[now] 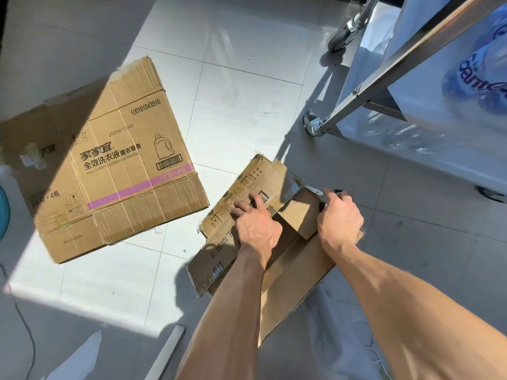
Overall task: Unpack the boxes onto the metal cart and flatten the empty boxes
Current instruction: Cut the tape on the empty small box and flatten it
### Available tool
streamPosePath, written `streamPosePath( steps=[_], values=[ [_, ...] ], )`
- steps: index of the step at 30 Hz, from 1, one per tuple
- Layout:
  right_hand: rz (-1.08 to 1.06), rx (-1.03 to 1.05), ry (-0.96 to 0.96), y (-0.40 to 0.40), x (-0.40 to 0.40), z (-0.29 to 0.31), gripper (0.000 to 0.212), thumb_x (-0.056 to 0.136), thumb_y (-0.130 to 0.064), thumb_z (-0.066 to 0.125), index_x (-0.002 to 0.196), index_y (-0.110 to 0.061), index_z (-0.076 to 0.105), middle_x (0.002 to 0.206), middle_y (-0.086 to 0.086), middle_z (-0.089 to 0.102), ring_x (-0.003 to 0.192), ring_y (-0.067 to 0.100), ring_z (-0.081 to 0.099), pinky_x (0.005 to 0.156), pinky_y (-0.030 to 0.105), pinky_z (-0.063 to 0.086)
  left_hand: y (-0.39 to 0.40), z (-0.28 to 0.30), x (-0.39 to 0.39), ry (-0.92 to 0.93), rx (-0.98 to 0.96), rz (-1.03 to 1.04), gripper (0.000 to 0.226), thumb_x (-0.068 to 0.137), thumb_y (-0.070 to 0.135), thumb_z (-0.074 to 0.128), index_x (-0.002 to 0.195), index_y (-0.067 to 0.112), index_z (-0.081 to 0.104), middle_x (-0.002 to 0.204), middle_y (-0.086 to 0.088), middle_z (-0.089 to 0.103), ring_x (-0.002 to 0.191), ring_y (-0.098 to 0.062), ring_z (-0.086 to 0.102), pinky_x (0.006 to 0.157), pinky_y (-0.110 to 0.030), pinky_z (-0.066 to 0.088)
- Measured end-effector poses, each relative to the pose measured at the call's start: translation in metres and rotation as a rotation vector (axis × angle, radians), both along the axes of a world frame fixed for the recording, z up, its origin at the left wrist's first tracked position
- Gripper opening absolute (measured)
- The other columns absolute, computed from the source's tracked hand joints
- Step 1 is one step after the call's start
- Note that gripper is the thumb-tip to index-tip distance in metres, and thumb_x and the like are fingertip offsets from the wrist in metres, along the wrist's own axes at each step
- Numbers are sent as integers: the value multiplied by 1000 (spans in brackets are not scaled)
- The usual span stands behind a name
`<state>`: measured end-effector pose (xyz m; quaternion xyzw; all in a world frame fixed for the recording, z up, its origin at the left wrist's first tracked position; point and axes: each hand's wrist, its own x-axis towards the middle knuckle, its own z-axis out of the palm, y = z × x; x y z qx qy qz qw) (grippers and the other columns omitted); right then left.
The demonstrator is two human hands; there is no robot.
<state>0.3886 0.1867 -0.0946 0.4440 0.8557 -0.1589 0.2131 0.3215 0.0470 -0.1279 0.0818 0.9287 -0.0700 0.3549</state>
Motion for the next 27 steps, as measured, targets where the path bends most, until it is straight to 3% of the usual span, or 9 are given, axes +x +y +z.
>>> streamPosePath(
  steps=[5,7,9,11,14,17,21,24,27],
  values=[
    [33,41,11,-10,-4,-3,42,84,2,48,114,-22,66,96,10,59,78,36,60,63,33,35,-8,-5,0,58,29,6,77,60,21,43,134,14,24,116,-33,52,87,-42,58,57,-36,54],
    [41,38,14,-13,-7,-5,38,84,-1,50,110,-22,67,90,8,59,78,36,60,62,33,36,-8,-2,0,81,78,41,63,62,19,46,124,16,32,93,-21,56,68,-30,55,50,-29,46],
    [38,8,35,-15,-8,-6,29,83,-7,54,107,-20,66,88,9,61,80,36,61,65,35,42,-4,3,1,94,138,57,46,68,17,48,114,16,42,66,-5,41,49,-16,40,43,-25,28],
    [-63,-14,95,-20,-10,-6,21,84,-13,58,105,-16,61,90,11,64,82,38,63,70,39,48,0,8,-1,88,162,68,44,75,15,45,119,13,47,60,1,27,44,-12,31,44,-26,20],
    [-305,-45,215,-23,-16,-3,20,87,-19,63,101,-14,51,91,17,67,86,40,63,75,41,49,3,16,-6,31,174,178,54,83,16,45,136,12,42,66,-1,38,56,-15,44,56,-32,36],
    [-387,-44,217,-18,-31,3,18,88,-29,63,100,-16,62,91,16,69,89,39,64,78,40,50,3,22,-9,-54,172,196,60,87,18,48,144,9,34,107,-13,57,83,-22,57,77,-38,53],
    [-504,-48,202,-10,-58,9,26,93,-34,57,101,-11,67,93,17,68,89,36,65,75,43,56,-1,21,-5,-160,188,174,64,84,31,58,142,15,37,138,-15,45,120,-31,51,99,-46,47],
    [-506,-65,229,-5,-72,12,35,95,-35,56,101,-2,68,93,20,69,87,35,66,75,39,55,-3,23,-4,-183,205,197,68,79,47,58,140,23,38,138,-10,45,124,-28,47,102,-47,43],
    [-523,-39,231,1,-78,17,41,96,-41,53,100,-3,67,90,19,70,85,34,67,72,37,52,-1,26,-8,-182,215,242,66,79,48,58,139,25,41,136,-9,48,121,-27,50,103,-47,43]
  ],
)
